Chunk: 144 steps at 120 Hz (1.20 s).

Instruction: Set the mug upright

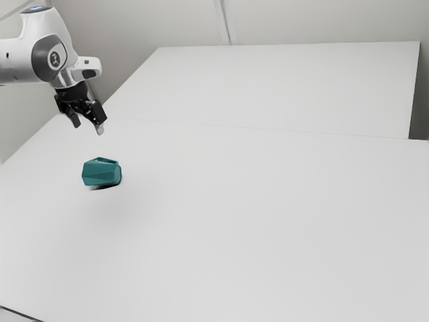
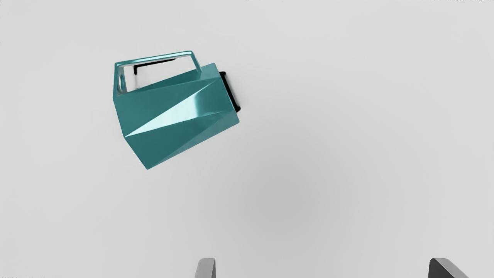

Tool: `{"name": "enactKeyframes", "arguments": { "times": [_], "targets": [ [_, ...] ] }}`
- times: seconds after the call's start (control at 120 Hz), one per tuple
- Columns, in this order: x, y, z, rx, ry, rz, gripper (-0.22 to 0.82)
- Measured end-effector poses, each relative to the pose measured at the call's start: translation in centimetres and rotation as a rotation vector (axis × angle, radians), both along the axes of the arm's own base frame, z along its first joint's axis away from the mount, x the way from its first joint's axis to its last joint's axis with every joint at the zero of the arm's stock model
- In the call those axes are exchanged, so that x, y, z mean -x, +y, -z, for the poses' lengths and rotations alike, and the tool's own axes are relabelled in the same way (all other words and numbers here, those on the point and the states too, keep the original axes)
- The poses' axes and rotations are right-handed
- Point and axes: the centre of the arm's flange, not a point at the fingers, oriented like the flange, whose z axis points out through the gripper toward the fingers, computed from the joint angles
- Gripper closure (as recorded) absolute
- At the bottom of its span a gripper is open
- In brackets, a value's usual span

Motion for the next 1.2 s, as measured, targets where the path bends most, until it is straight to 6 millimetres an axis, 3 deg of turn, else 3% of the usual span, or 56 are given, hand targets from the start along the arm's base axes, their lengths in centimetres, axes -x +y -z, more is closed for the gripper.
{"name": "enactKeyframes", "arguments": {
  "times": [0.142,0.267,0.35,0.783,0.9,1.2],
  "targets": [
    [0.1,0.8,0.3,0.029,-0.012,-0.036,0.00],
    [1.0,5.0,1.0,0.082,-0.030,-0.120,0.00],
    [1.4,8.1,2.5,0.109,-0.024,-0.164,0.00],
    [0.1,17.5,11.9,0.285,-0.006,-0.194,0.00],
    [-0.9,19.0,14.4,0.365,-0.036,-0.184,0.00],
    [-1.6,22.1,18.6,0.557,-0.132,-0.169,0.00]
  ]
}}
